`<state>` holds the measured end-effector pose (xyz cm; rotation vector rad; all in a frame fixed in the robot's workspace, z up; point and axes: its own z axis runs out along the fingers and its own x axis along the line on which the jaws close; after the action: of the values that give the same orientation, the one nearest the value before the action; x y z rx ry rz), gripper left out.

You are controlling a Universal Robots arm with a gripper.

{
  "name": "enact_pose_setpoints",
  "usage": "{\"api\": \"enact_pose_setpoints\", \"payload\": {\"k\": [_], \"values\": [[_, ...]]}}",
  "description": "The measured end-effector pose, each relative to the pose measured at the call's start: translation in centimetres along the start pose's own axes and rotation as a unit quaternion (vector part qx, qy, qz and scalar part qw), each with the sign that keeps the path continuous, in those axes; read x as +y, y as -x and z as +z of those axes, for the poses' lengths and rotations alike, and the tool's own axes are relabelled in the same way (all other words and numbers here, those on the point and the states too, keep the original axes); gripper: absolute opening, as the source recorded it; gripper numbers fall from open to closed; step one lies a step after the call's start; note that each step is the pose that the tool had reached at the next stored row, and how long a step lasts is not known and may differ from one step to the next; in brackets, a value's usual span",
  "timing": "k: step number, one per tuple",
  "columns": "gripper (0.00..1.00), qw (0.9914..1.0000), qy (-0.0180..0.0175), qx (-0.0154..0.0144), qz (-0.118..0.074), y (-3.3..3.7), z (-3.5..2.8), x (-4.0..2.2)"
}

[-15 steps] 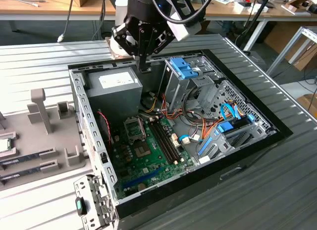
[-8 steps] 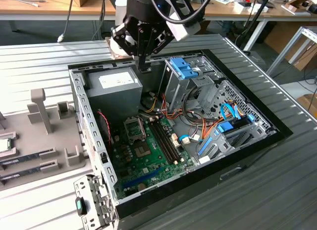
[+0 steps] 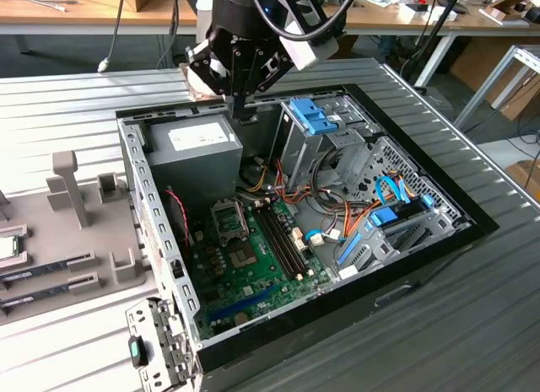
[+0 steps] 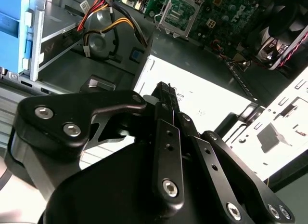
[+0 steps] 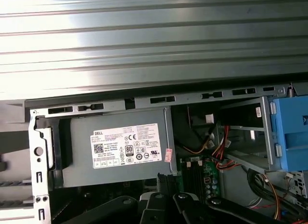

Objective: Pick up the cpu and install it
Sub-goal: 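Reach for the cpu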

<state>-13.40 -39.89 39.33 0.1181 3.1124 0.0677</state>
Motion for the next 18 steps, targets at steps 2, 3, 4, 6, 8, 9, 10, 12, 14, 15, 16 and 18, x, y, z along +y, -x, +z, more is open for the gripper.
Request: {"api": "enact_pose_setpoints", "payload": {"k": [2, 3, 4, 6, 8, 9, 10, 12, 14, 15, 16, 18], "values": [[0.11, 1.00000, 0.0000, 0.0000, 0.000, -0.14, -0.01, -0.01], [0.11, 1.00000, 0.0000, 0.0000, 0.000, -0.18, -0.01, -0.01], [0.11, 1.00000, 0.0000, 0.0000, 0.000, -0.22, -0.01, -0.02], [0.11, 1.00000, 0.0000, 0.0000, 0.000, -0.28, -0.01, -0.02], [0.11, 1.00000, 0.0000, 0.0000, 0.000, -0.38, -0.01, -0.03], [0.11, 1.00000, 0.0000, 0.0000, 0.000, -0.41, -0.02, -0.03], [0.11, 1.00000, 0.0000, 0.0000, 0.000, -0.44, -0.01, -0.03], [0.11, 1.00000, 0.0000, 0.0000, 0.000, -0.59, -0.02, -0.05], [0.11, 1.00000, 0.0000, 0.0000, 0.000, -0.70, -0.02, -0.05], [0.11, 1.00000, 0.0000, 0.0000, 0.000, -0.75, -0.02, -0.06], [0.11, 1.00000, 0.0000, 0.0000, 0.000, -0.81, -0.02, -0.06], [0.11, 1.00000, 0.0000, 0.0000, 0.000, -0.90, -0.03, -0.07]]}}
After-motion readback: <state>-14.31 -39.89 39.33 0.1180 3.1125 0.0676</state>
